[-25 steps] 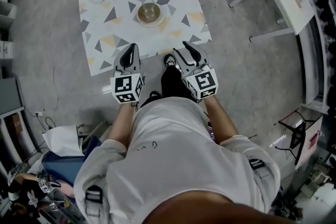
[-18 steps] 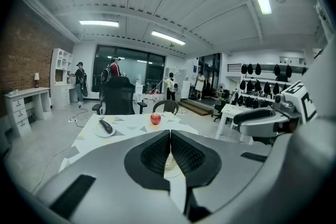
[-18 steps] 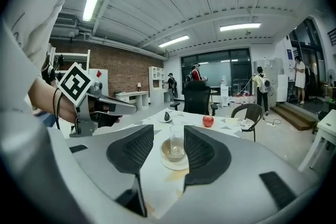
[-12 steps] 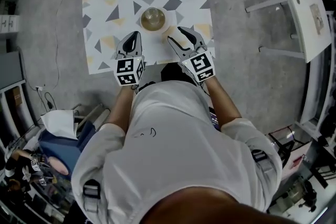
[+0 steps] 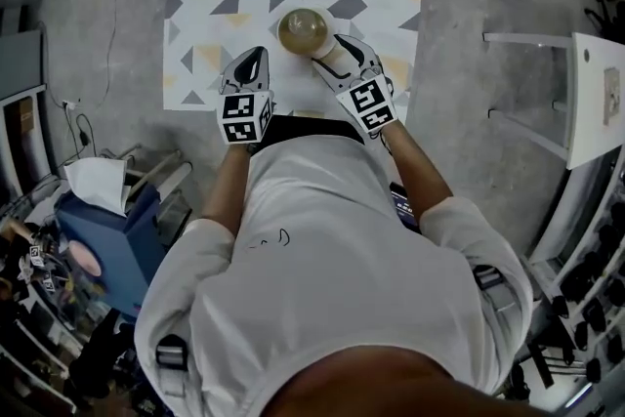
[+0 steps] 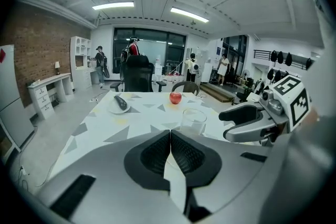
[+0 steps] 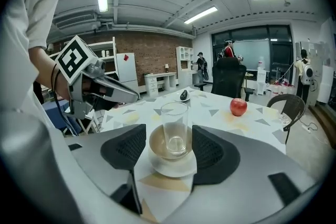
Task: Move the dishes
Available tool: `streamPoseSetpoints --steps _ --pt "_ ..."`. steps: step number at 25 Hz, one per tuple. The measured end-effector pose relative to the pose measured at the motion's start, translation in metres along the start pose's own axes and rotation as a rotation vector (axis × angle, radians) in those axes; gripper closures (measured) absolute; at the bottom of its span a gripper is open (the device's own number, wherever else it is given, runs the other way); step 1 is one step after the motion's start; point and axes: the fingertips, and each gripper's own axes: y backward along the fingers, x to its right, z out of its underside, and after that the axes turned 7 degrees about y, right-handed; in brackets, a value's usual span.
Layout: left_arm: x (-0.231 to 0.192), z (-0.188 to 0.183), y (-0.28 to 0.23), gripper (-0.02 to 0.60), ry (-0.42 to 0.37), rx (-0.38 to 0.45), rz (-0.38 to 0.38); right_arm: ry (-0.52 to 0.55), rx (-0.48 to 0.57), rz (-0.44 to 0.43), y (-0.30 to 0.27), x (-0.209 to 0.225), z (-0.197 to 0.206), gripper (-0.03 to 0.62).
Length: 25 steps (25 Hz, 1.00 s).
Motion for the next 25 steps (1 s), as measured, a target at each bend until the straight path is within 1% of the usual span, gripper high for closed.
streamPoseSetpoints --steps 3,5,8,14,19,25 --pt "-0.013 0.008 -0.003 0.56 0.022 -0.021 -0.019 0.006 -0.018 -0.026 -0.016 0.003 0.0 0.315" --pt "-0.022 0.01 -0.005 0.56 0.038 -0.03 -0.022 0.006 -0.025 -0.029 -0.027 0.005 -0.001 0.306" --pt "-0.034 0.011 -0.007 0.56 0.04 -0.037 -0.021 0.007 -0.035 -0.027 -0.041 0.006 -0.002 0.296" --pt "-0.062 0.003 -0.004 0.56 0.077 -0.022 -0.024 0.022 -0.059 -0.027 -0.064 0.011 -0.003 0.276" --pt "-0.08 0.003 -0.001 0.56 0.059 -0.035 -0.023 0.026 -0.074 -0.01 -0.082 0.012 -0.004 0.269" --pt "-0.095 0.004 0.005 0.56 0.069 -0.039 -0.024 0.0 -0.099 0.011 -0.099 0.01 -0.002 0.272"
